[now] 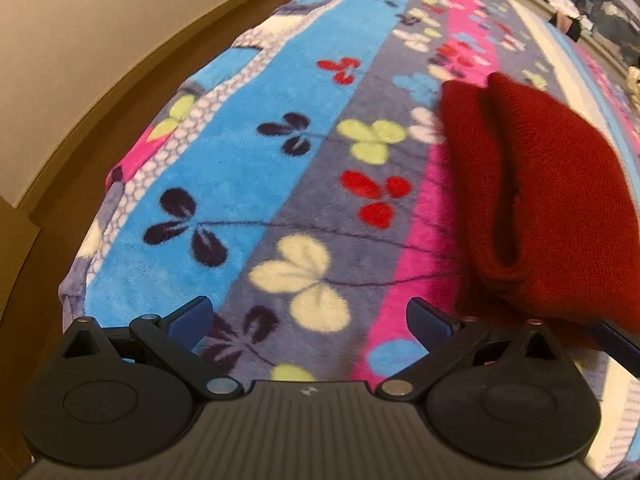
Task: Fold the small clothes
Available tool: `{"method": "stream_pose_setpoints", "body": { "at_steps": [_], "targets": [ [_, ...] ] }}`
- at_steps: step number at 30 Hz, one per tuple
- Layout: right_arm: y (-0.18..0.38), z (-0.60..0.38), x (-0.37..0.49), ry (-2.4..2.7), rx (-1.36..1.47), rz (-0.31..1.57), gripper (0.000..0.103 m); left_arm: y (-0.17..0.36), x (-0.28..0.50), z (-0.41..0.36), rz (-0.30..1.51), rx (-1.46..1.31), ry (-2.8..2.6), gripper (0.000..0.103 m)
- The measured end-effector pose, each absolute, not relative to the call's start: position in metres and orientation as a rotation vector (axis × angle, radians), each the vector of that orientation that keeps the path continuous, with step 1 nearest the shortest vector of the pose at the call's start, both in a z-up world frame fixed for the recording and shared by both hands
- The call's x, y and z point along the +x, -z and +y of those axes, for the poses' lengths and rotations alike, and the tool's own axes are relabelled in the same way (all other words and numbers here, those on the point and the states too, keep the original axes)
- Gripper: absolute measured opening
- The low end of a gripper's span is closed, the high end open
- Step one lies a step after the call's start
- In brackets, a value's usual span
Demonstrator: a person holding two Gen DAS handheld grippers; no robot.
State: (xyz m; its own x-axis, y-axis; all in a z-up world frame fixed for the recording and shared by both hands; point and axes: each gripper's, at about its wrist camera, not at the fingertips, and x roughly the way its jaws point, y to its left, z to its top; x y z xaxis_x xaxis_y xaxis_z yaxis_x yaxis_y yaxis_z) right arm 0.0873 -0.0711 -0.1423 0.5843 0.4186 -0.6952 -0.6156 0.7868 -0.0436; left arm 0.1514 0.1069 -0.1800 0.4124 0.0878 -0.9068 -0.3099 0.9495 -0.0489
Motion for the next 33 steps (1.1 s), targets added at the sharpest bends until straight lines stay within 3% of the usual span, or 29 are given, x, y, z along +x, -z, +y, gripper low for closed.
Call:
{"method": "stream_pose_setpoints", "body": {
  "at_steps": [9,10,12,15,20,25,27,29,33],
  "targets": [
    [0.100,-0.164,0.042,-0.246,-0.170,0.607,0.068,0.144,0.183,0.036,1.083,-0.146,-0.128,0.103],
    [0.101,-0.170,0.051,-0.226,-0.146,0.604,0.062,0.147,0.190,0.029,1.084,-0.105,-0.160,0.103],
    [0.111,-0.175,0.077,-0.229,-0.123,0.651,0.008,0.161,0.202,0.020,1.098,-0.013,-0.214,0.103],
    [0.146,-0.174,0.115,-0.198,-0.123,0.762,0.008,0.184,0.207,0.017,1.124,0.056,-0.213,0.103],
    [0.224,-0.174,0.131,-0.216,-0.088,1.149,0.008,0.183,0.191,0.012,1.099,0.130,-0.189,0.103],
    [0.159,-0.200,0.072,-0.242,0.021,0.924,0.014,0.149,0.154,0.013,1.093,0.122,-0.149,0.103],
    [0.123,-0.209,0.045,-0.245,0.058,0.858,0.048,0.130,0.131,0.014,1.085,0.086,-0.138,0.103],
    [0.090,-0.214,0.014,-0.259,0.069,0.788,0.064,0.111,0.106,0.012,1.076,0.070,-0.150,0.103],
    [0.052,-0.217,-0.038,-0.285,0.039,0.682,0.074,0.079,0.053,0.005,1.046,0.060,-0.133,0.103]
  ]
}}
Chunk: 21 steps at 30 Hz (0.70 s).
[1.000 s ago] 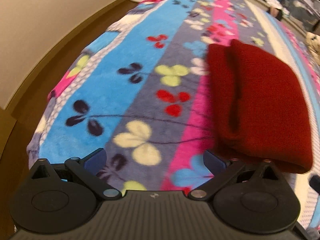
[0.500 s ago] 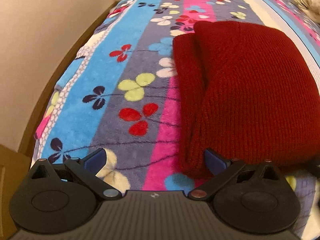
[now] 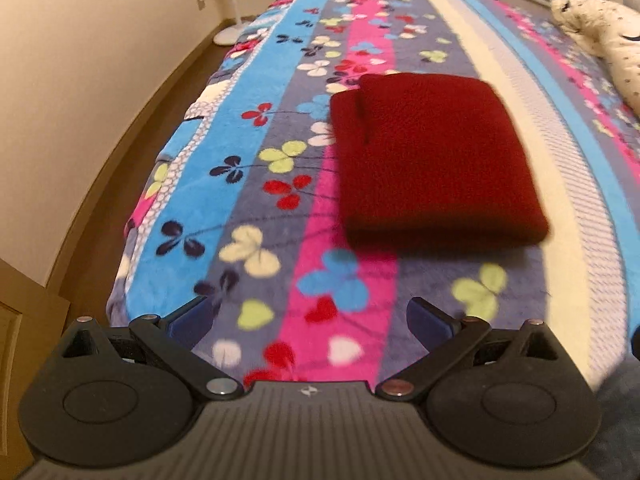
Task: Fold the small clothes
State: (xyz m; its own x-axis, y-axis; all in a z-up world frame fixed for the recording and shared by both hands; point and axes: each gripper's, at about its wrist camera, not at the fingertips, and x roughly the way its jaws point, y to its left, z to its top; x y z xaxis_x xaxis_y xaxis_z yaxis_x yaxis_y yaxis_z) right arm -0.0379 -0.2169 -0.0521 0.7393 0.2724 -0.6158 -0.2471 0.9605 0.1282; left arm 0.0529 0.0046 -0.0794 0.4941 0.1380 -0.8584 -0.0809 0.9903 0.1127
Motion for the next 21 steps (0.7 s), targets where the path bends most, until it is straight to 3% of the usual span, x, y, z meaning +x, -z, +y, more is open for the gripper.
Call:
{"method": "stream_pose_setpoints", "body": {
  "at_steps": [9,21],
  "targets": [
    [0.026,-0.206,-0.103,-0.250,-0.034,0.582,0.080,0.047,-0.022,-0.008,0.964,0.020,-0.087,0.103],
    [0.016,-0.197,-0.120,-0.230,-0.077,0.537,0.082,0.033,-0.038,-0.009,0.914,0.001,-0.043,0.103]
  ]
}}
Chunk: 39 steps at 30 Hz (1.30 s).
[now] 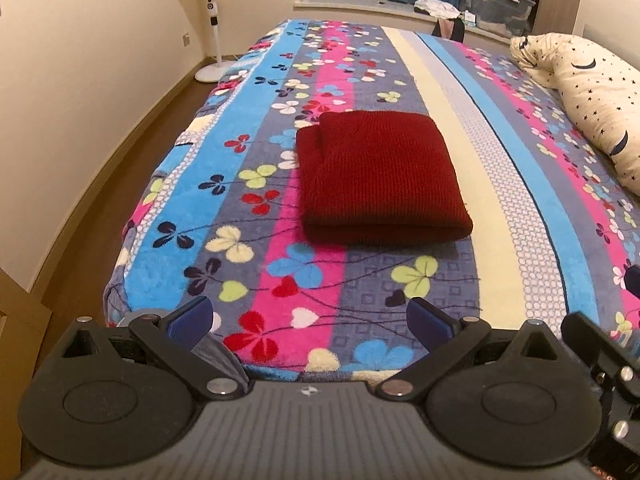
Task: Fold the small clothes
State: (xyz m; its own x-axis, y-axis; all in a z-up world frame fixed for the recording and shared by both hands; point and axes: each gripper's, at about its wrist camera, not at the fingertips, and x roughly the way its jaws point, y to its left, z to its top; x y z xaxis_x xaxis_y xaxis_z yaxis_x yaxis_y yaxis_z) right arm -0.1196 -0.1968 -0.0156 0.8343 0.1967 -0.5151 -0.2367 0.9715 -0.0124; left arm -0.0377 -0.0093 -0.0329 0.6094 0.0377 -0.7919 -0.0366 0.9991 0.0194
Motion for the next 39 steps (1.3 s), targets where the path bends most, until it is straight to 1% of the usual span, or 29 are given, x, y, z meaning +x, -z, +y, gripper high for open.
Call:
{"method": "stream_pose_setpoints", "body": {
  "at_steps": [12,23,25,27,29,35,39],
  "targets": [
    [0.028,-0.192,-0.091,-0.249,-0.060,0.602,0.084,0.046,-0.007,0.001,0.971,0.009,-0.090,0.103],
    [0.062,-0.205,-0.028,-0.271,-0.046,0.757,0.084,0.081,0.065,-0.004,1.085,0.008,-0.131,0.103],
    [0.067,-0.210,-0.009,-0.283,-0.043,0.778,0.085,0.089,0.081,-0.002,1.106,-0.008,-0.149,0.103],
    [0.069,-0.218,0.012,-0.301,-0.030,0.790,0.090,0.097,0.101,0.003,1.121,-0.040,-0.176,0.103],
    [0.071,-0.227,0.040,-0.327,-0.002,0.816,0.093,0.104,0.121,0.008,1.134,-0.075,-0.198,0.103],
    [0.090,-0.255,0.149,-0.324,0.073,0.912,0.093,0.133,0.176,0.021,1.169,-0.245,-0.221,0.103],
    [0.104,-0.279,0.240,-0.328,0.158,0.936,0.093,0.163,0.199,0.028,1.190,-0.426,-0.227,0.103]
  ]
}}
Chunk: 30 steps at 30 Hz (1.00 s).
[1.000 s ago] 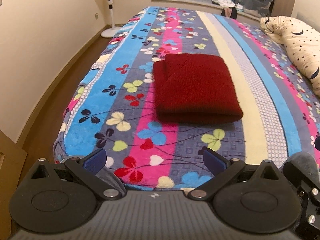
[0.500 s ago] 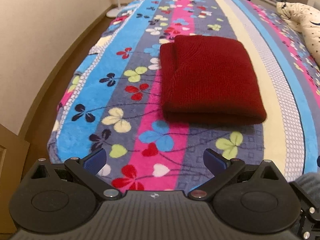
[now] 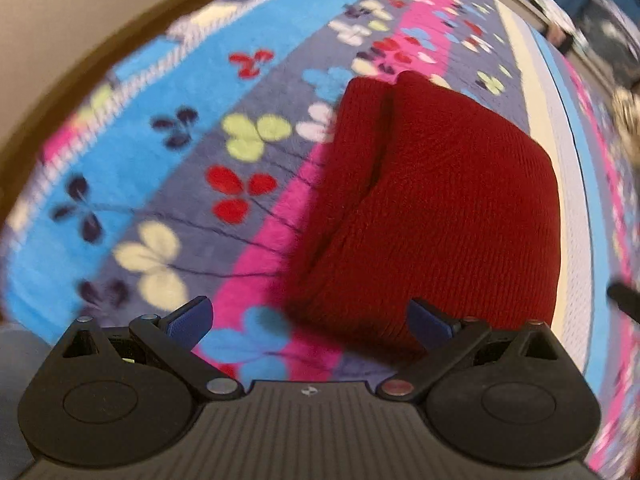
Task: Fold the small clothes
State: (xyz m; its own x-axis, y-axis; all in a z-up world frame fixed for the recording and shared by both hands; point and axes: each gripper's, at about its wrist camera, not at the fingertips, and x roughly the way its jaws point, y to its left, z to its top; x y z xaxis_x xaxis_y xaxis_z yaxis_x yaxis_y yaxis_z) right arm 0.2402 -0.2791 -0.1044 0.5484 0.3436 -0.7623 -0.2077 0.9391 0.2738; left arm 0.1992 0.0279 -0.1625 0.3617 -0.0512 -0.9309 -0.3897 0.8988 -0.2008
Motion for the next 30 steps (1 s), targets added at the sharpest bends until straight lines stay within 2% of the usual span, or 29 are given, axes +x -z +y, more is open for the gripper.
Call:
{"method": "stream_pose_setpoints", "body": {
  "at_steps": [8,17,19,20,21,22,23,25,30],
  "targets": [
    [0.167,-0.310,0.405,-0.374,0.359,1.106,0.094,0.210,0.208,0.049,1.169,-0.612,-0.285,0.103],
    [0.231,-0.276,0.495,-0.377,0.336,1.245,0.099,0.235,0.205,0.059,1.103,-0.752,-0.237,0.103],
    [0.241,-0.269,0.496,-0.401,0.318,1.263,0.090,0.232,0.205,0.057,1.083,-0.742,-0.241,0.100],
    [0.241,-0.265,0.491,-0.416,0.281,1.247,0.066,0.230,0.205,0.057,1.071,-0.738,-0.230,0.076],
    [0.237,-0.263,0.485,-0.444,0.227,1.214,0.050,0.226,0.210,0.057,1.063,-0.743,-0.164,0.049],
    [0.234,-0.265,0.480,-0.451,0.214,1.196,0.045,0.221,0.218,0.057,1.074,-0.721,-0.151,0.048],
    [0.231,-0.274,0.475,-0.434,0.252,1.193,0.038,0.213,0.228,0.056,1.078,-0.664,-0.143,0.041],
    [0.228,-0.295,0.464,-0.368,0.333,1.198,0.034,0.206,0.254,0.057,1.075,-0.562,-0.122,0.038],
    [0.235,-0.359,0.357,-0.107,0.583,1.071,0.032,0.196,0.378,0.057,1.125,-0.324,0.095,0.038]
  ]
}}
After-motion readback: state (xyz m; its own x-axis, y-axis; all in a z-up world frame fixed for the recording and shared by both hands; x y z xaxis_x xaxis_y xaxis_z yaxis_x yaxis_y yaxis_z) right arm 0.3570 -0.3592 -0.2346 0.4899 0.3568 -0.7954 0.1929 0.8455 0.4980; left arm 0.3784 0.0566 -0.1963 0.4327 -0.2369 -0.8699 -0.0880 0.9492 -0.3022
